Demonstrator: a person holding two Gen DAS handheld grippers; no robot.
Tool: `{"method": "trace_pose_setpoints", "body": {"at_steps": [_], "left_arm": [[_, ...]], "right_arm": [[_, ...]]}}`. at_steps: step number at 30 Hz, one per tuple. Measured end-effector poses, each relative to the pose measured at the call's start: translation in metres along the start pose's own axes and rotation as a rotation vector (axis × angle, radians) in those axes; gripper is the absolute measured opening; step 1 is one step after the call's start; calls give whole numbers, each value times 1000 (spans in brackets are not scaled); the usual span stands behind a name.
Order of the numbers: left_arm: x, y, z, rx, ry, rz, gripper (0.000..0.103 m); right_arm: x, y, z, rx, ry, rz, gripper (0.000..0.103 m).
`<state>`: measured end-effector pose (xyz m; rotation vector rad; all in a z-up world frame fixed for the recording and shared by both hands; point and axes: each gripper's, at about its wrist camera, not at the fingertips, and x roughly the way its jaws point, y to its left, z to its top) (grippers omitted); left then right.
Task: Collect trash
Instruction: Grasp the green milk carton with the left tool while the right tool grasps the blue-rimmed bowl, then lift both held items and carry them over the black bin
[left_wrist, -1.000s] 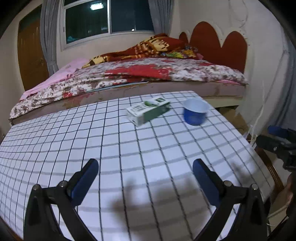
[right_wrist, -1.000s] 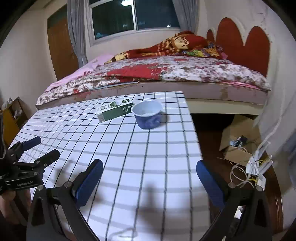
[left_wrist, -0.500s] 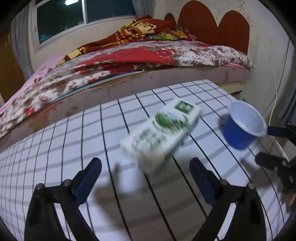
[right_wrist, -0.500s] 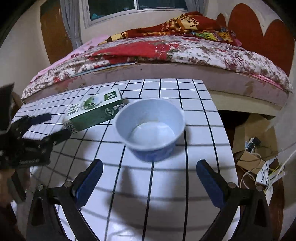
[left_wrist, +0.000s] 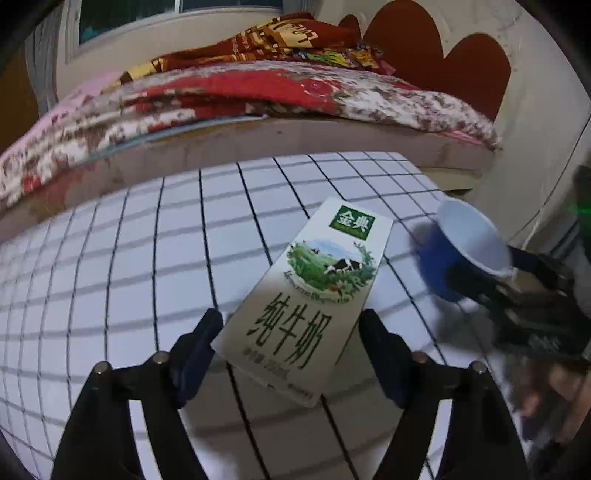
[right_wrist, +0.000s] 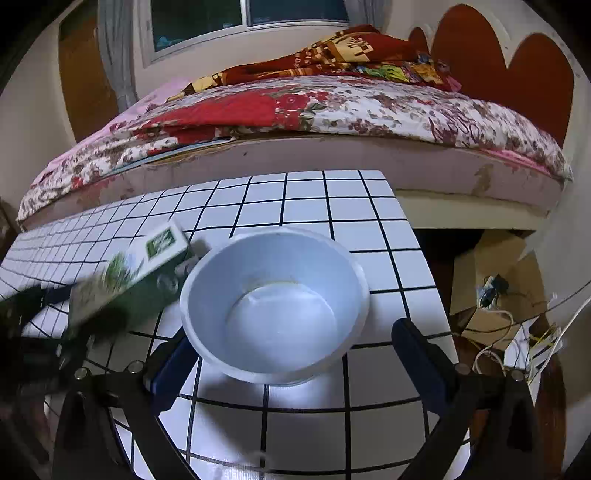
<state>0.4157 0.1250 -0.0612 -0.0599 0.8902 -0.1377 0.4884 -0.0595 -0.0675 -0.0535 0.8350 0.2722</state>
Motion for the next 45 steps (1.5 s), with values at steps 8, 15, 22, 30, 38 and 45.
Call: {"method": "trace_pose_setpoints", "body": {"at_steps": [8,15,22,30,38,45], "left_arm": [[8,-16,1,145,-38,44,78],[2,-15,-7,121,-82,53,66],[-26,-12,-25,94,-114,60,59],[-54,-13,-46,50,-135,49,55],[-43,-21,-58,52,-106,64,55],[-60,-29,-65,52,-146,68,54]], "right_arm": [[6,5,2,-23,-2,12,102],[3,9,-2,-37,-2,57,78],[-30,16,-17,-71,-58,67,78],[-65,24,-37,-112,-69,80,78],[-69,23,-52,-113,-38,89,78],[-86,12,-61,-102,-44,95,78]]}}
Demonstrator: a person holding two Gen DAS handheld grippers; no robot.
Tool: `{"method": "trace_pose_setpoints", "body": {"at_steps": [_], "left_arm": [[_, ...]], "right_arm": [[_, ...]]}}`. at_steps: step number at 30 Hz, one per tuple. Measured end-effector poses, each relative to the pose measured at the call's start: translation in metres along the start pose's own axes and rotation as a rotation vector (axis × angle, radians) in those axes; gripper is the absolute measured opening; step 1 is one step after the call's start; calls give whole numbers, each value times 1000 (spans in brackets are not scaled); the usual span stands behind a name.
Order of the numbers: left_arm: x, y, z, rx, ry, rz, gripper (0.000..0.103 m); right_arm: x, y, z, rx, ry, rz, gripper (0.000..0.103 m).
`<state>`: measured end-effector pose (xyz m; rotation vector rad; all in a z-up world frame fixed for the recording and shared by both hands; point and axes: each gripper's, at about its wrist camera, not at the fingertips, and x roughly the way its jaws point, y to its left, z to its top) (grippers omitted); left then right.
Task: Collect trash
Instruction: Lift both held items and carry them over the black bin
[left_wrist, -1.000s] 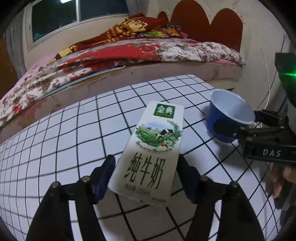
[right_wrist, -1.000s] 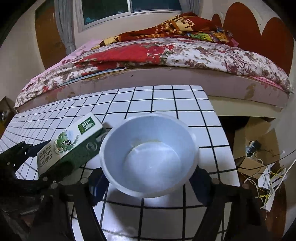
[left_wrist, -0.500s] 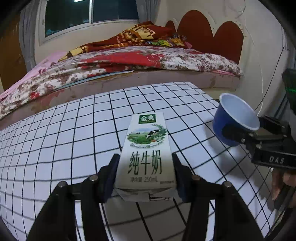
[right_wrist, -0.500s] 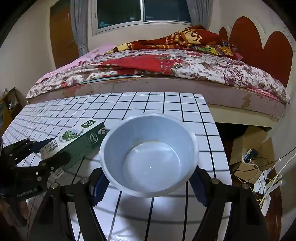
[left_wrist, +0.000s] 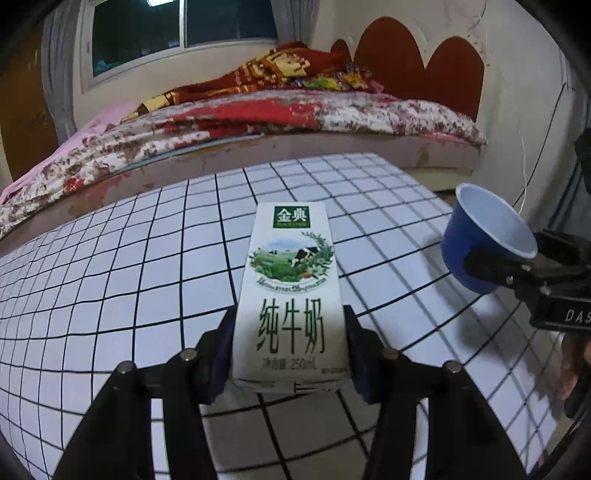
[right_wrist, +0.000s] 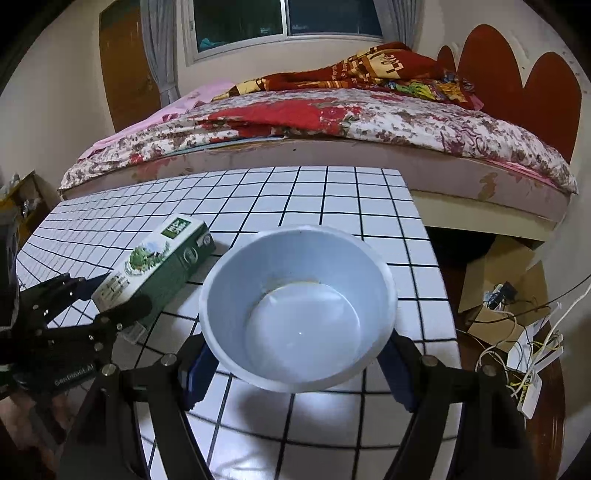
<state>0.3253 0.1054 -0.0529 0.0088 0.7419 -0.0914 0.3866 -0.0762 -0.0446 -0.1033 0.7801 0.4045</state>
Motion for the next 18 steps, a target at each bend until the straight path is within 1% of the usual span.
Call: {"method": "trace_pose_setpoints", "body": {"at_steps": [4,8,11,18], "left_arm": [[-22,-10,-4,2,-29,-6,54],[-53,-23,-10,13,-59,-5,54],[-76,-31,-18,17,-82,-1,54],[-115,-49,-34,41,-107,-4,54]], "right_arm": [[-25,-3,-7,5,-26,7,78],[-61,-6,-19,8,-72,-1,78],[-92,-9,-32,20,-103,-4,78],[-143,-14,-60,45,-144,-16,78]]}}
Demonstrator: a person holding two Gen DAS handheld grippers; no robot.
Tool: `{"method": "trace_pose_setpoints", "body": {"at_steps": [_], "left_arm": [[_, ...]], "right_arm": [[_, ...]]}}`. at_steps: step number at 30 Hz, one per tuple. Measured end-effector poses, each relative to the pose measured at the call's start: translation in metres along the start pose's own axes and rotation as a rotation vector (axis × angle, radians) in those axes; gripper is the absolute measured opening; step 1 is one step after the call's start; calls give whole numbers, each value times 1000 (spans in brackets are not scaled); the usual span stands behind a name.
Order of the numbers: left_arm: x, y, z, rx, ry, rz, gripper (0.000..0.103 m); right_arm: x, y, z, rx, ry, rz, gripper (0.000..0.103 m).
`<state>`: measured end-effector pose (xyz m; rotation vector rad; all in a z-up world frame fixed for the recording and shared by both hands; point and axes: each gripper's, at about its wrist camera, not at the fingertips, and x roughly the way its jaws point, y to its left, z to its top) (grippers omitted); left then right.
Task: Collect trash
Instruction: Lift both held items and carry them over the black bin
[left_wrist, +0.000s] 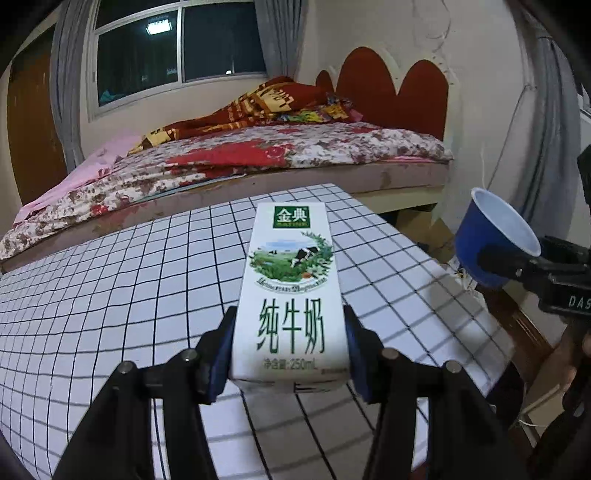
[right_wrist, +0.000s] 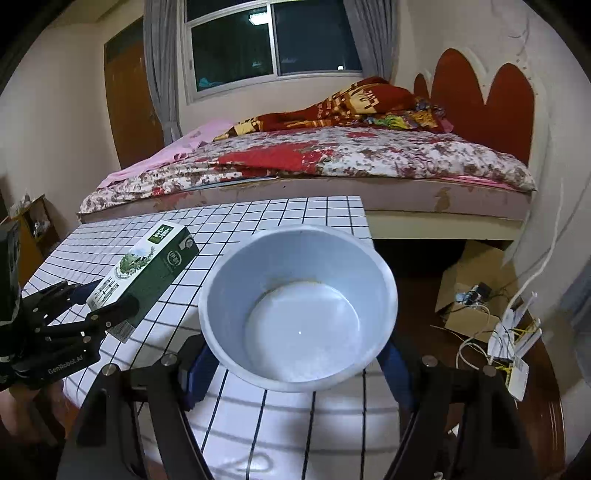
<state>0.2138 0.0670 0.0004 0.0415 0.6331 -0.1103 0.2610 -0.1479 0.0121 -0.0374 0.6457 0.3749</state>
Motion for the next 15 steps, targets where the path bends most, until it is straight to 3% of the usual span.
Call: {"method": "trace_pose_setpoints", "body": {"at_steps": [15], "left_arm": [[-64,-51,-15,69,-47,-39,54]], "right_arm": [[-89,-21,-34,67,-70,-29,78]]}}
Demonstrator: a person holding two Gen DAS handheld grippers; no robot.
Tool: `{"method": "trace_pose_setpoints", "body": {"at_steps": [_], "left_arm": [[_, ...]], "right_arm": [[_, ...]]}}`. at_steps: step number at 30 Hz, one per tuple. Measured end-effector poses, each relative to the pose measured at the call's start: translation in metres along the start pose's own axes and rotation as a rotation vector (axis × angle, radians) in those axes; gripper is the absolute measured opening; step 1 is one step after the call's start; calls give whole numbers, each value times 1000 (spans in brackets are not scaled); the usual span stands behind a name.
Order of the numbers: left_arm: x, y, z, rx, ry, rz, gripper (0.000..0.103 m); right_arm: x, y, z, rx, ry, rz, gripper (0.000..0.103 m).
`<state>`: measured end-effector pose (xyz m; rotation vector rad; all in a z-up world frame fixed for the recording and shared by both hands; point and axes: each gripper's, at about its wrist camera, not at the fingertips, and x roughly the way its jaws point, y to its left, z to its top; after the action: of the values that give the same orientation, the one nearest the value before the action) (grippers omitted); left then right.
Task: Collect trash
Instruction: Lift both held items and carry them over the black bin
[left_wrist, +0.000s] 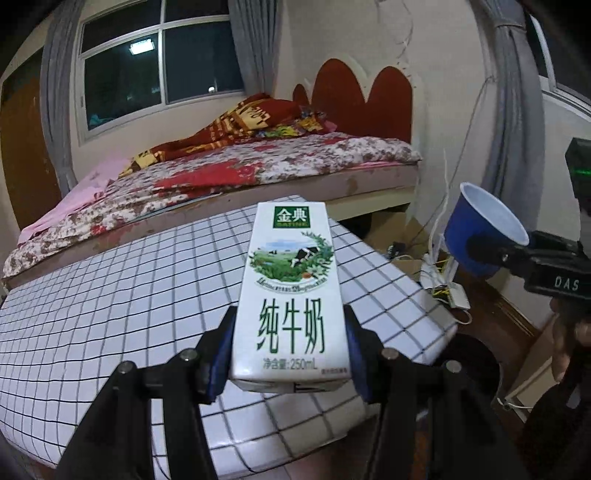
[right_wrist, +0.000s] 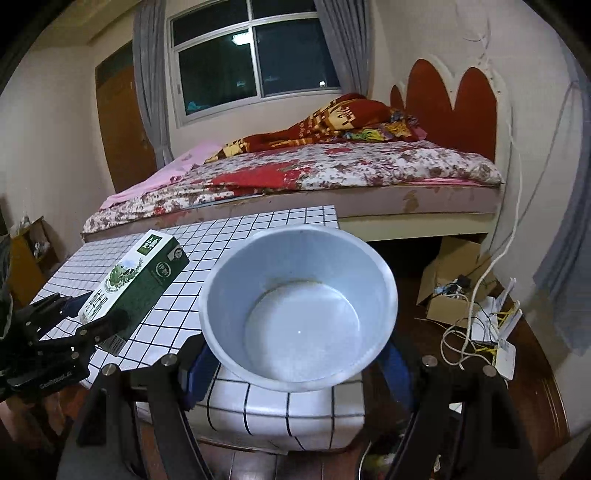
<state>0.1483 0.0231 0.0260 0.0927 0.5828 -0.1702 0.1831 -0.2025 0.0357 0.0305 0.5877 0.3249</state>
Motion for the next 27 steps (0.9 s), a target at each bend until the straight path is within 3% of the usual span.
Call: {"method": "trace_pose_setpoints", "body": {"at_steps": [27], "left_arm": [[13,-144,-38,144,47,-293,54]], "right_arm": [[-90,-108,-90,160,11,-220,78]]}}
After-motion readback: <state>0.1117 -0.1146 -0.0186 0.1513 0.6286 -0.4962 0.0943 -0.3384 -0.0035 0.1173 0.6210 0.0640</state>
